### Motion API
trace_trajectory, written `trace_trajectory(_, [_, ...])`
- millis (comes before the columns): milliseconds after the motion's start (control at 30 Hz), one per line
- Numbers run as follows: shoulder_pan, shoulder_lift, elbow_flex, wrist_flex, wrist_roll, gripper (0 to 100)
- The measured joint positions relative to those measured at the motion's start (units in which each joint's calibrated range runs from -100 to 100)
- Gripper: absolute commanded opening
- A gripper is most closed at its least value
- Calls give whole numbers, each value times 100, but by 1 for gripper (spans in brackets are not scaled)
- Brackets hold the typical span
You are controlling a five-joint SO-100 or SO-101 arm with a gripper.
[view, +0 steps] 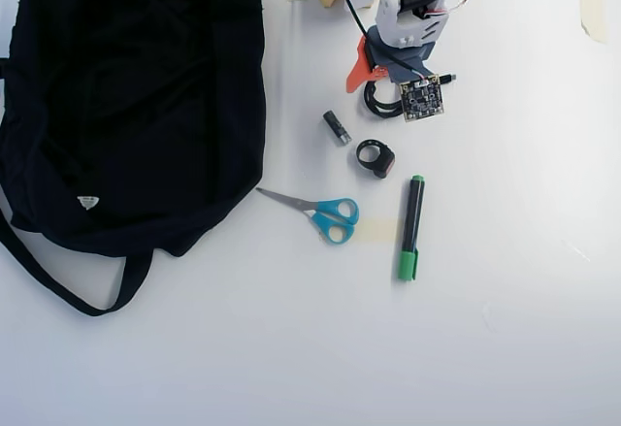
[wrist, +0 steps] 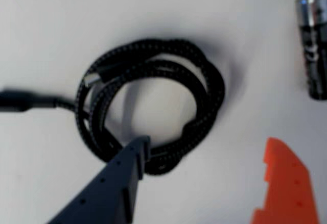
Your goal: Put the cable into the black bag
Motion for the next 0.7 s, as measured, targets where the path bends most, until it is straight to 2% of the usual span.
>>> trace_trajectory(400, [7, 0, 369, -532, -117, 29])
trace_trajectory(700, [7, 0, 629, -902, -142, 37])
